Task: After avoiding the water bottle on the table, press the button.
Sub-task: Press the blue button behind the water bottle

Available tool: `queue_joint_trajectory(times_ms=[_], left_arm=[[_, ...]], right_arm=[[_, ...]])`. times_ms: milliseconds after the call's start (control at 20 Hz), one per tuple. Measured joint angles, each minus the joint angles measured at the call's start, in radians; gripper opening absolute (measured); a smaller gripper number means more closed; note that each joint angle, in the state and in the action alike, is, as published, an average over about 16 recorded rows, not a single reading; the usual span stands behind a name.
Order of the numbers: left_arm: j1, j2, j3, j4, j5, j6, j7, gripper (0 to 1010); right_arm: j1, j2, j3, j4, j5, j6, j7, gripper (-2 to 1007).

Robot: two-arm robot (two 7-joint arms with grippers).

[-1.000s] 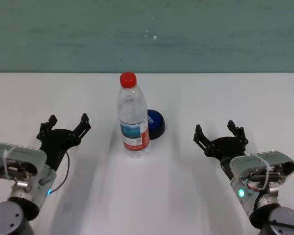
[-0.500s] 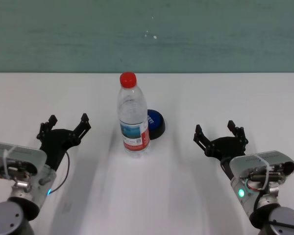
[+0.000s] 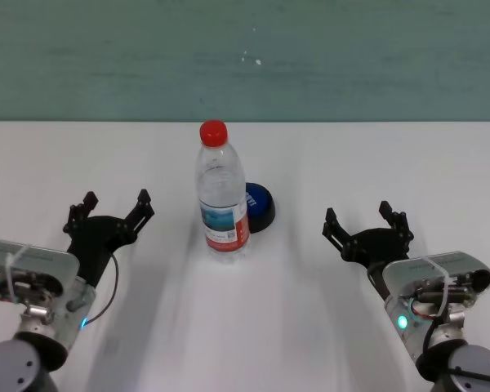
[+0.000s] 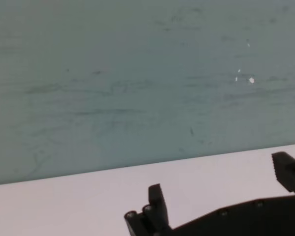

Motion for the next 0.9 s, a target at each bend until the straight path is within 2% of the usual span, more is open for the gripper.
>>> queue_joint_trajectory(times_ms=[400,900], left_arm=[[0.040,-0.006,-0.023,-0.034,0.018,-0.016,-0.037,1010],[0.089,0.005,-0.057,-0.071,0.025,-0.036,-0.092,1010]], right_arm=[[0.000,0.000,0.000,0.000,0.000,0.000,0.000,1004],[0.000,0.000,0.000,0.000,0.000,0.000,0.000,1004]])
